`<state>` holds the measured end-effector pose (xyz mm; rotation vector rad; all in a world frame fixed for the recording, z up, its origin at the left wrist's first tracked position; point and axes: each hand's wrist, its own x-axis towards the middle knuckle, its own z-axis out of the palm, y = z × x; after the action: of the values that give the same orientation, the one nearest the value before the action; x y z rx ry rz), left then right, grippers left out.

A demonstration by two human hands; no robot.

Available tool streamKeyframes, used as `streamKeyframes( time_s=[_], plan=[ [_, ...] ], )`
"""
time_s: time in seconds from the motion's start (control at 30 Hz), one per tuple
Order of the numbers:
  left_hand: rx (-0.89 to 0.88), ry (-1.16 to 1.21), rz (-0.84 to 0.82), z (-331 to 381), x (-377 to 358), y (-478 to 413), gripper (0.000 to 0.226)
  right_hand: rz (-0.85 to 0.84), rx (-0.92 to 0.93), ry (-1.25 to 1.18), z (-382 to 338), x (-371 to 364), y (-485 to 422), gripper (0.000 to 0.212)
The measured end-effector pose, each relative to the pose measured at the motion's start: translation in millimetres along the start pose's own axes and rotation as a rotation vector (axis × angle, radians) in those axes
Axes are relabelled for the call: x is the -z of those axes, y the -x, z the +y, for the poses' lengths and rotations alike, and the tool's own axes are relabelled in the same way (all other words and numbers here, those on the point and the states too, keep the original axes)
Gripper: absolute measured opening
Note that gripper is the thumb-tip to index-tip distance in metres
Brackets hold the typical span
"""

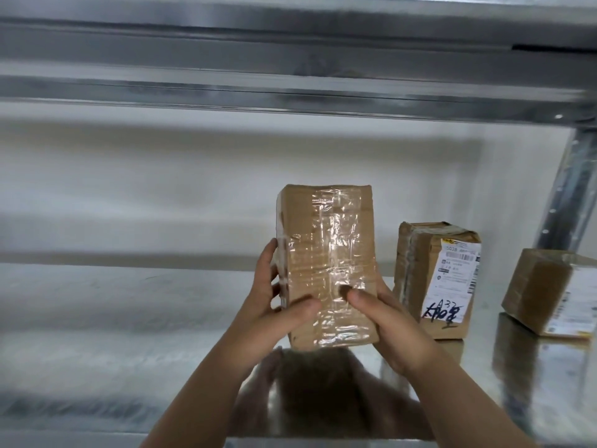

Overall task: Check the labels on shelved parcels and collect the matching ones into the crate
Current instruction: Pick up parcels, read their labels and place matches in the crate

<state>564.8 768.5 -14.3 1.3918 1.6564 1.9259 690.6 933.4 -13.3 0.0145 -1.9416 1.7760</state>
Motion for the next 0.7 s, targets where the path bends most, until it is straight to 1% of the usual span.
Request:
streamKeyframes(
  time_s=[0.07, 0.17, 0.33, 0.43, 0.5, 0.57, 0.6, 0.63, 0.7],
  plan=[
    [-0.026, 0.001, -0.027, -1.7, -0.1, -0.5, 0.11, -0.002, -0.039, 0.019, -0.1, -0.5, 0.5, 0.084],
    [-0.041, -0.005, -0.03, -2.2, -0.2, -0.4, 0.105, 0.019, -0.053, 0.069, -2.6, -1.4, 1.3, 0.071],
    [-0.072, 0.0, -0.061, 2.2, -2.6, 2.2, 0.101, 0.039, -0.034, 0.115, -3.6, -3.8, 1.6, 0.068],
    [-0.075, -0.006, -0.041, 0.7, -2.9, 1.8, 0.094, 0.033, 0.01, 0.123, -4.3, -5.1, 1.8, 0.066],
    [-0.084, -0.014, 0.005, -0.2, -2.2, 1.5, 0.087, 0.037, 0.021, 0.128, -3.5, -5.3, 1.4, 0.072],
    [-0.073, -0.012, 0.062, 2.4, -2.8, 0.2, 0.077, 0.062, 0.031, 0.145, -2.5, -5.2, 0.9, 0.092],
    [-0.075, 0.001, 0.107, 4.6, -3.6, -0.6, 0.068, 0.081, 0.028, 0.147, -1.0, -4.7, -0.4, 0.101],
    [-0.082, 0.022, 0.172, 6.5, -3.8, -0.9, 0.06, 0.12, 0.033, 0.14, -0.7, -4.4, -1.9, 0.101],
    [-0.094, 0.052, 0.329, 6.0, -0.7, -2.1, 0.053, 0.244, 0.045, 0.125, -2.8, -5.1, -5.4, 0.088]
  ],
)
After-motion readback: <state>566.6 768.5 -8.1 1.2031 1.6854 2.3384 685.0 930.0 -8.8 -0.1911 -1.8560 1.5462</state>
